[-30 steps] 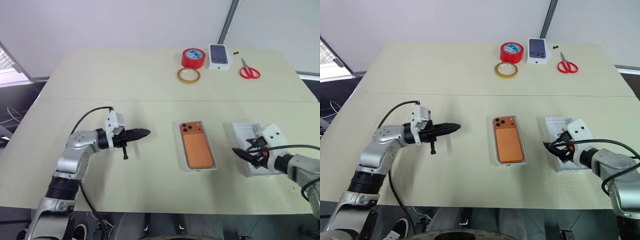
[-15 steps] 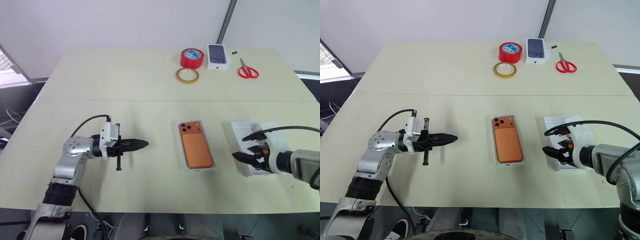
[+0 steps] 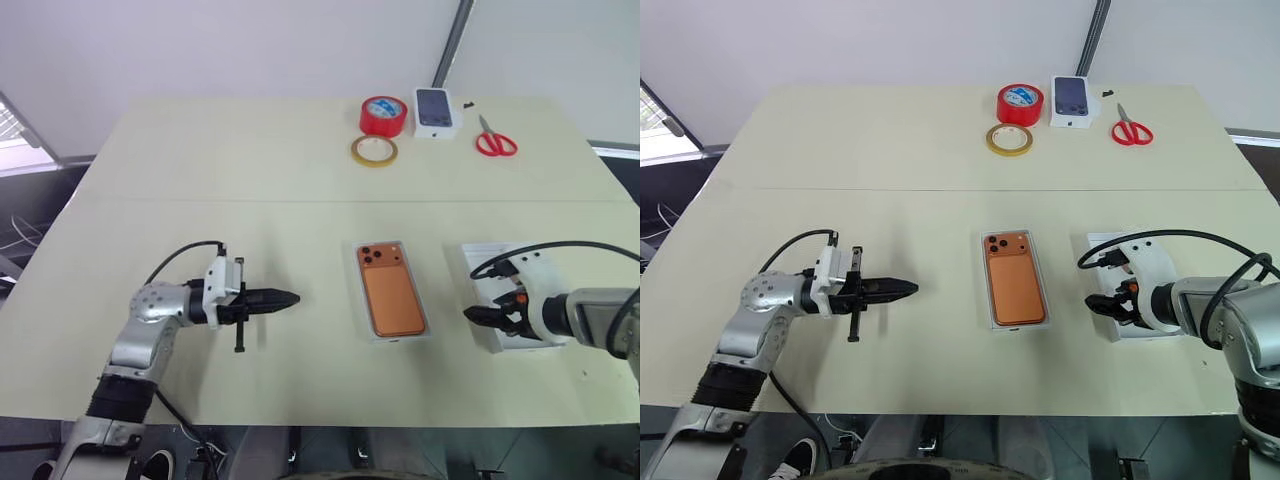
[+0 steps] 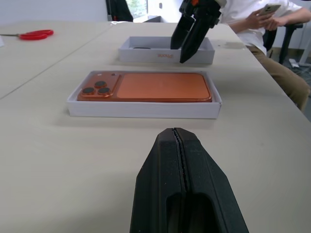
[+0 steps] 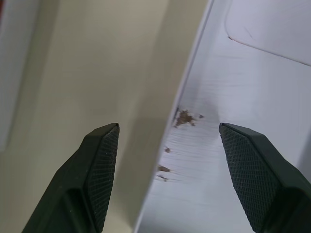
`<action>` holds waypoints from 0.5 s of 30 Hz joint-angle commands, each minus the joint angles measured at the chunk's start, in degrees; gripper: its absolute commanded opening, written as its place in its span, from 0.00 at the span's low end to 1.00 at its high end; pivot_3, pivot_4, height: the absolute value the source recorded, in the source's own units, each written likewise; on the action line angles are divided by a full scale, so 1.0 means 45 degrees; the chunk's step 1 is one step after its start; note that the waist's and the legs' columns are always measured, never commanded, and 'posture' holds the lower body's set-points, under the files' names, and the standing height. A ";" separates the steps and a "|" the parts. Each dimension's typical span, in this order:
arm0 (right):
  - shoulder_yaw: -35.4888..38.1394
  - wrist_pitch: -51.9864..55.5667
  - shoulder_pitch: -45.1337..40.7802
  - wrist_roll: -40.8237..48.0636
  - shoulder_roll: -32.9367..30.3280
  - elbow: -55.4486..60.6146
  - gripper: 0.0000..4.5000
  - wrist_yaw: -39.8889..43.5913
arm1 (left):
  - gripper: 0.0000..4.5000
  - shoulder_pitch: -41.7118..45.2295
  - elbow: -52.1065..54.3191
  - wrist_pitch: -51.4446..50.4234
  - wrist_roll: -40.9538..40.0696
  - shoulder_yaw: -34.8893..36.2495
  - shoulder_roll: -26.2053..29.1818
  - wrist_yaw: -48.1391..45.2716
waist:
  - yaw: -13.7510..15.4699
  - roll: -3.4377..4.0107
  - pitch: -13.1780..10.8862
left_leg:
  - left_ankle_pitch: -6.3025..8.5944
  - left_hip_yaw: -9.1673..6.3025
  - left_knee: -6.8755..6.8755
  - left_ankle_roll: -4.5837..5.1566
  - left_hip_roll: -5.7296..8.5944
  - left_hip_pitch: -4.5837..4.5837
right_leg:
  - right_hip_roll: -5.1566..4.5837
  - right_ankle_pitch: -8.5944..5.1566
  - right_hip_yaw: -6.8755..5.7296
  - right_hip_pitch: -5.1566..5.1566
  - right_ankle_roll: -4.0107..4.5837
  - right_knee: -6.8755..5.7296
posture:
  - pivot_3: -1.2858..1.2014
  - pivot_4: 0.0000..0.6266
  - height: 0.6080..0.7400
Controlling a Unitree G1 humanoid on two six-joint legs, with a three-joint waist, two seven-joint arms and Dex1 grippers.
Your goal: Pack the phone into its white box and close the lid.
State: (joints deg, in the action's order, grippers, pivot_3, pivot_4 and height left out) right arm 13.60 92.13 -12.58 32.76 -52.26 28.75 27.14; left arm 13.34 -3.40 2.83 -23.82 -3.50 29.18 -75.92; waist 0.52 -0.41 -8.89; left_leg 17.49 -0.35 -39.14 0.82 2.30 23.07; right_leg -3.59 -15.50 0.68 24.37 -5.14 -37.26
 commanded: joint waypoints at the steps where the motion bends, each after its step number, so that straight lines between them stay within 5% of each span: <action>1: -0.0002 0.0081 0.0079 -0.0128 -0.0141 0.0123 0.57 -0.0184 | 0.00 -0.0123 0.0481 0.0204 0.0035 -0.0046 -0.0079 0.0274 | 0.0003 0.0000 0.0000 | 0.0000 -0.0001 0.0000 0.0000 0.0000 0.0001 | 0.0000 0.0000 0.0000 0.0000 0.0000 0.0001 | 0.52 0.24 1.00; 6: -0.0374 0.0067 -0.0225 -0.0415 0.0016 0.0111 0.02 -0.0600 | 0.00 -0.0049 0.0365 0.0219 0.0098 -0.0094 -0.0125 0.0442 | -0.0020 -0.0001 0.0000 | 0.0000 0.0000 0.0000 0.0000 0.0000 -0.0001 | 0.0000 0.0000 0.0000 -0.0001 0.0000 0.0000 | 0.52 0.24 1.00; 15: 0.0629 0.0081 -0.0765 -0.0646 0.1281 -0.0383 0.00 -0.1313 | 0.00 0.0186 0.0121 0.0207 0.0130 -0.0041 -0.0094 0.0452 | -0.0061 -0.0005 0.0003 | -0.0001 0.0000 -0.0003 0.0000 0.0000 -0.0001 | 0.0001 0.0000 0.0000 -0.0002 0.0000 0.0000 | 0.52 0.24 1.00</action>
State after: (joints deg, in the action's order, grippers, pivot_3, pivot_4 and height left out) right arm 13.83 92.15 -14.91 30.20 -47.16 27.12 21.78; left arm 13.51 -3.69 3.12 -23.07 -3.80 28.60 -74.09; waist 0.25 -0.43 -8.88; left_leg 17.49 -0.35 -39.15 0.82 2.30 23.07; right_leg -3.59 -15.50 0.68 24.36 -5.14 -37.26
